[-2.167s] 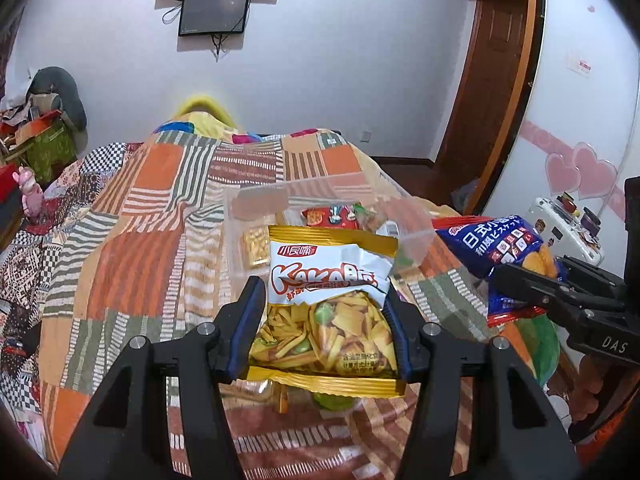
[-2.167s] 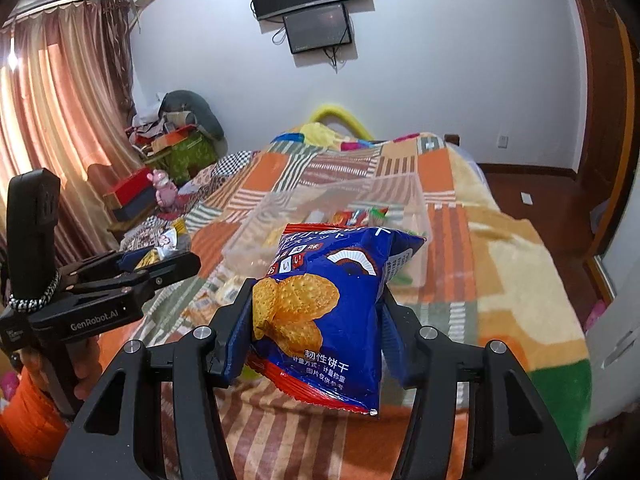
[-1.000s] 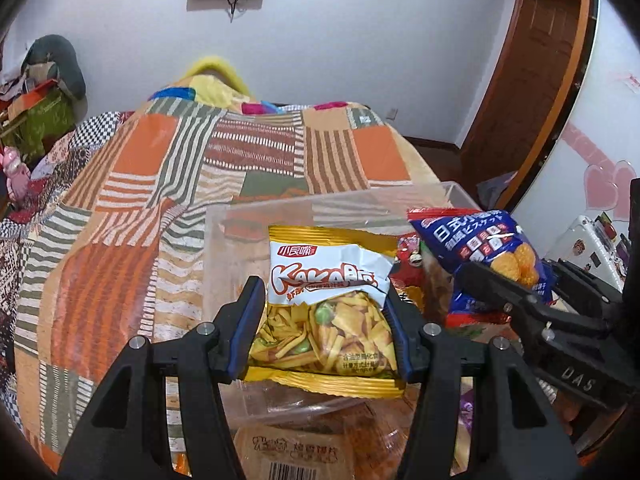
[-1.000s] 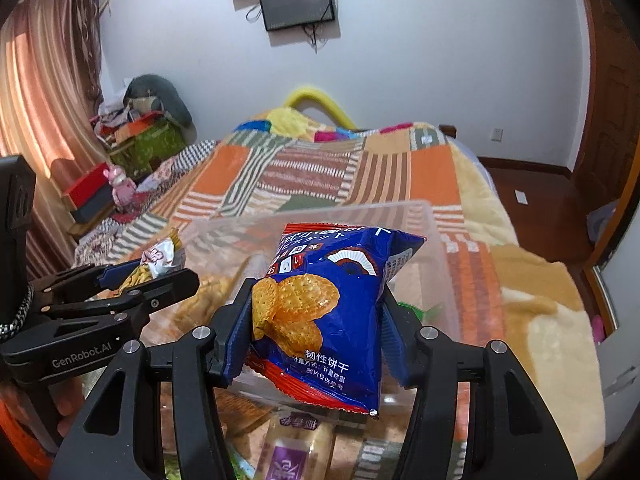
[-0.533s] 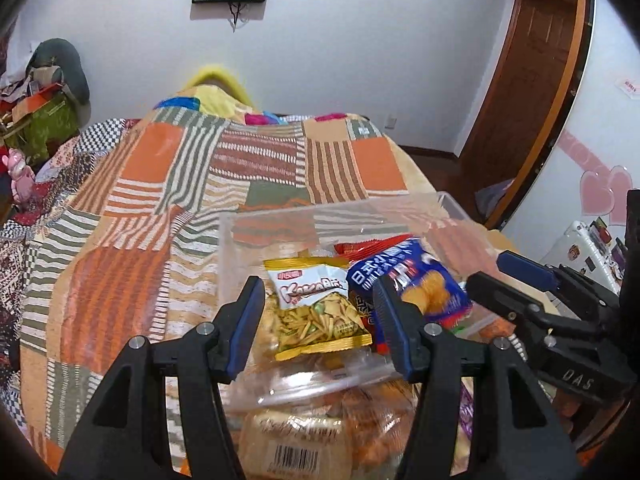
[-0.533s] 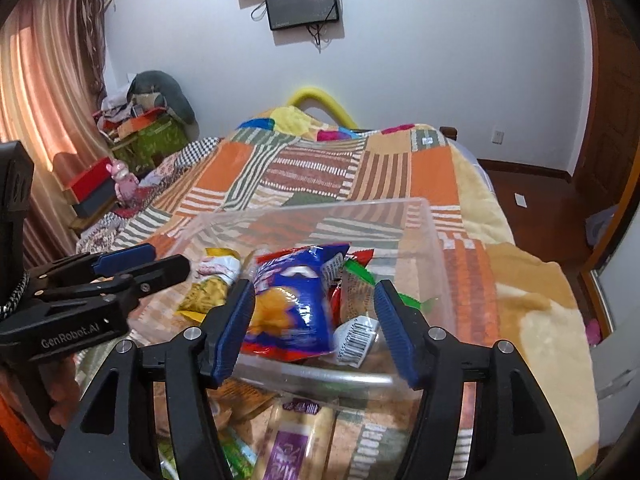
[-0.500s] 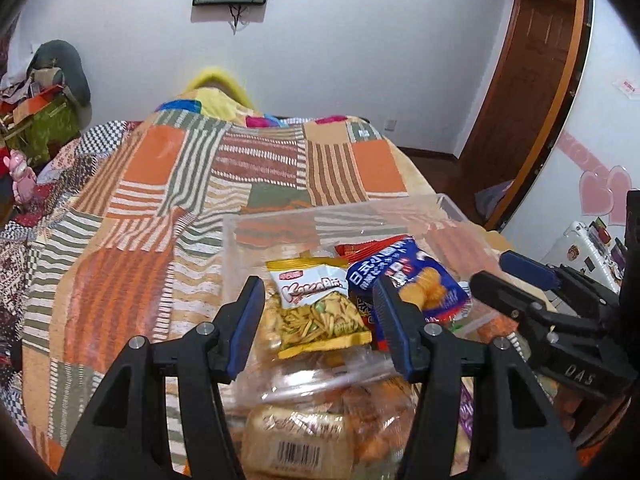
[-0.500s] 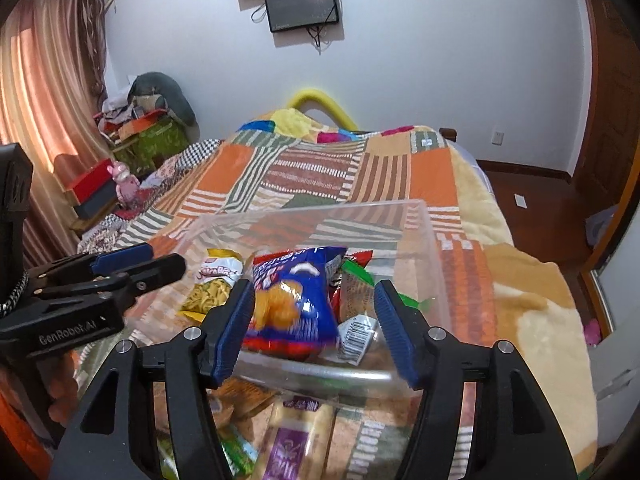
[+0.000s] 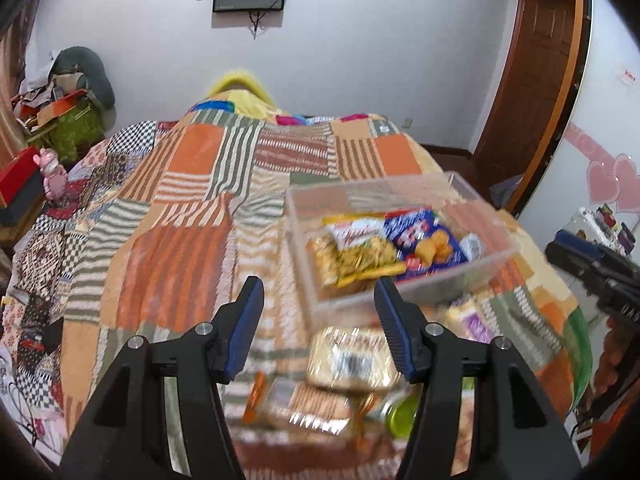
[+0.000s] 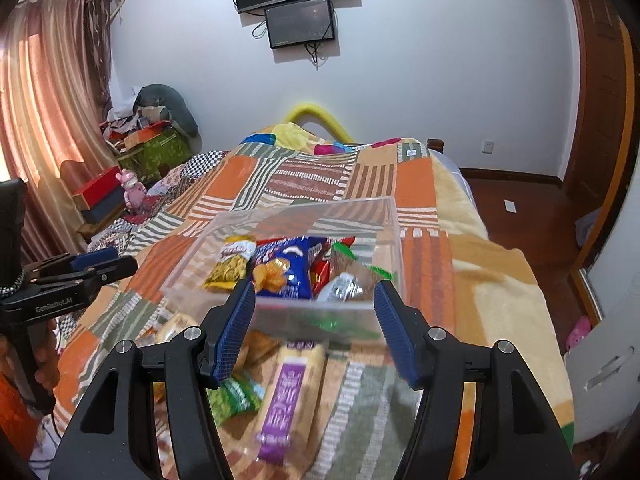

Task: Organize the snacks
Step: 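Move both grippers back toward the remaining snacks beside the box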

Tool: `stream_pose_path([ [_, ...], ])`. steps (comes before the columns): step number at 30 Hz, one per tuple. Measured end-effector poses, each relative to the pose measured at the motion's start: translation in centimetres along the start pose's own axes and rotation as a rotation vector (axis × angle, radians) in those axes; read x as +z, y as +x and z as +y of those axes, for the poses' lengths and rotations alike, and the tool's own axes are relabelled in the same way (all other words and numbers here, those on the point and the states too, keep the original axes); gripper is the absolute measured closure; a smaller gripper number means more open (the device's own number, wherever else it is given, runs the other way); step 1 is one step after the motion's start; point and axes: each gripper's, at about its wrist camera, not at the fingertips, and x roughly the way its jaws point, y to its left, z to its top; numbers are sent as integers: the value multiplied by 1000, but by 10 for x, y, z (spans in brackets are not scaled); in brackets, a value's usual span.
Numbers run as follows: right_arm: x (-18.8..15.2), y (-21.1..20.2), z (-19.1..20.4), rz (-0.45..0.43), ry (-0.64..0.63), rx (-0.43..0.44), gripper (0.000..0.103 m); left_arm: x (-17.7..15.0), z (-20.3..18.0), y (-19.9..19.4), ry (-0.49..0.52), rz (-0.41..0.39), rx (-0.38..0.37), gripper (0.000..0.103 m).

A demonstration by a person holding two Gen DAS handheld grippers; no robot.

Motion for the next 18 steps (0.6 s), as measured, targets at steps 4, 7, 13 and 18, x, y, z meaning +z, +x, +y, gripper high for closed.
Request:
stream_pose_path([
  [4, -9, -5, 5, 11, -8, 1, 45, -21, 8, -1, -3, 47, 8, 42],
  [7, -16, -4, 7, 28, -12, 2, 45, -36, 14, 1, -30, 85, -8, 39],
  [13, -31, 6, 9, 76, -6, 5, 45, -60, 13, 21, -37, 159, 8, 38],
  [18, -45, 15, 11, 118, 1, 11, 45, -72, 8, 43, -37, 204, 7, 38],
])
